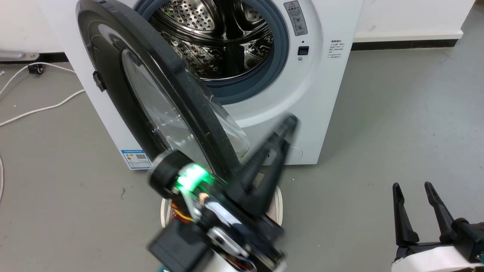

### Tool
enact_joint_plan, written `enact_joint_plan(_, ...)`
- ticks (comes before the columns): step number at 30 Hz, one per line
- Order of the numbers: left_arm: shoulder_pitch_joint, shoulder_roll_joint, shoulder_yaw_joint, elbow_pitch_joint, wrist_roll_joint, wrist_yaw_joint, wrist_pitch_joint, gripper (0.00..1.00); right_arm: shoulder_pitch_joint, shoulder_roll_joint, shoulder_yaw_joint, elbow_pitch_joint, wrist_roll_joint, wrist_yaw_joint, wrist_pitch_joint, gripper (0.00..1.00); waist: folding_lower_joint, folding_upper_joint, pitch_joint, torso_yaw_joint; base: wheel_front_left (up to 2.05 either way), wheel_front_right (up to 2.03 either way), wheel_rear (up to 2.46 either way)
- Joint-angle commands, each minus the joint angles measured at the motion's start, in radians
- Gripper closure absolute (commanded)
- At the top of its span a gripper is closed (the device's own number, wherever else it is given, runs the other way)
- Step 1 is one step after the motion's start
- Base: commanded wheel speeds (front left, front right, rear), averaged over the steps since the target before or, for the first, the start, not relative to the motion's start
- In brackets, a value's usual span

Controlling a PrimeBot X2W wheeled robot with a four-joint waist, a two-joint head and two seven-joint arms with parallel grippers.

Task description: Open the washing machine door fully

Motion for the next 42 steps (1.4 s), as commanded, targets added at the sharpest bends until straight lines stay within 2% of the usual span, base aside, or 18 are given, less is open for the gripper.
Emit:
enact_joint_plan(1, 0.023, 0.004, -0.032, 0.001, -0.005, -0.004, 0.015, 1.00, -0.008, 0.004, -0.002, 0.001, 0.001, -0.001, -0.001, 0.00, 0.0000, 0.0000, 0.001, 0.000, 0.00, 0.00, 0.00)
enact_joint_plan(8, 0.137, 0.049, -0.164, 0.027, -0.051, -0.011, 0.097, 1.00, 0.000, 0.004, -0.005, 0.005, 0.008, -0.001, 0.000, 0.00, 0.0000, 0.0000, 0.002, 0.006, 0.00, 0.00, 0.00)
enact_joint_plan(14, 0.220, 0.078, -0.197, 0.100, -0.082, -0.001, 0.145, 1.00, -0.005, 0.003, 0.006, 0.011, 0.012, -0.001, 0.003, 0.00, 0.0000, 0.0000, 0.004, 0.008, 0.00, 0.00, 0.00)
enact_joint_plan(23, 0.203, 0.072, -0.162, 0.231, -0.071, 0.048, 0.134, 1.00, -0.020, 0.003, 0.014, 0.016, 0.017, -0.001, 0.006, 0.00, 0.0000, 0.0000, 0.023, 0.001, 0.00, 0.00, 0.00)
enact_joint_plan(29, 0.147, 0.060, -0.100, 0.342, -0.068, 0.095, 0.104, 1.00, -0.025, 0.004, 0.018, 0.027, 0.023, -0.001, 0.003, 0.00, 0.0000, 0.0000, 0.032, -0.009, 0.00, 0.00, 0.00)
enact_joint_plan(42, 0.091, 0.049, -0.051, 0.438, -0.092, 0.132, 0.086, 1.00, -0.034, 0.003, 0.023, 0.040, 0.031, -0.001, -0.001, 0.00, 0.0000, 0.0000, 0.036, -0.014, 0.00, 0.00, 0.00)
